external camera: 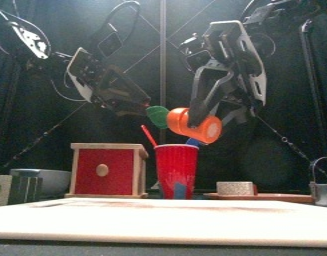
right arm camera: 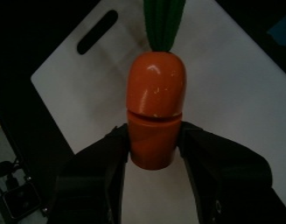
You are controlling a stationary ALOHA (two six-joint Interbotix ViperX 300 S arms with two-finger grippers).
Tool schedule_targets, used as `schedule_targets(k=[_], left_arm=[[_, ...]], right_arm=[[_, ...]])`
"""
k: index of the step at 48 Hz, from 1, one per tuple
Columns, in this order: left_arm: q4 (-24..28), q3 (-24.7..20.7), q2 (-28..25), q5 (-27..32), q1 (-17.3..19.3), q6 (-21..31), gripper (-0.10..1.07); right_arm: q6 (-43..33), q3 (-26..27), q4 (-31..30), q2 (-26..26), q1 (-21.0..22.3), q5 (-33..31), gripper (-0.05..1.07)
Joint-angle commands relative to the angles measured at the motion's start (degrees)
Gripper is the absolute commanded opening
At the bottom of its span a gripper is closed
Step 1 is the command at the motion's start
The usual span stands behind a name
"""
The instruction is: Grasp carrot with both arms
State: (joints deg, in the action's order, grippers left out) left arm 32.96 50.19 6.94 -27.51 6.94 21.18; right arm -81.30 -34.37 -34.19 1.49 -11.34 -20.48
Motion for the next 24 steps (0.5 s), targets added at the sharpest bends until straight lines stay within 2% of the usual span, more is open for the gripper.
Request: schedule_targets(k=[1, 8, 24], left_arm=[[0.26, -2.11, -0.53, 1.67, -0.18, -0.26, 0.85], [0.62, -3.16, -1.14, 4.66, -0.18, -0.88, 0.85], [0.97, -3.78, -1.41, 5.1, 0.35, -3.52, 0.85]], right_arm=[[0.09, 1.41, -0.18, 0.88, 0.18, 0.26, 0.5], [0.09, 1.76, -0.09, 0.53, 0.18, 0.26, 0.5], [0.09, 3.08, 0.09, -1.58, -0.44, 1.85, 0.5]])
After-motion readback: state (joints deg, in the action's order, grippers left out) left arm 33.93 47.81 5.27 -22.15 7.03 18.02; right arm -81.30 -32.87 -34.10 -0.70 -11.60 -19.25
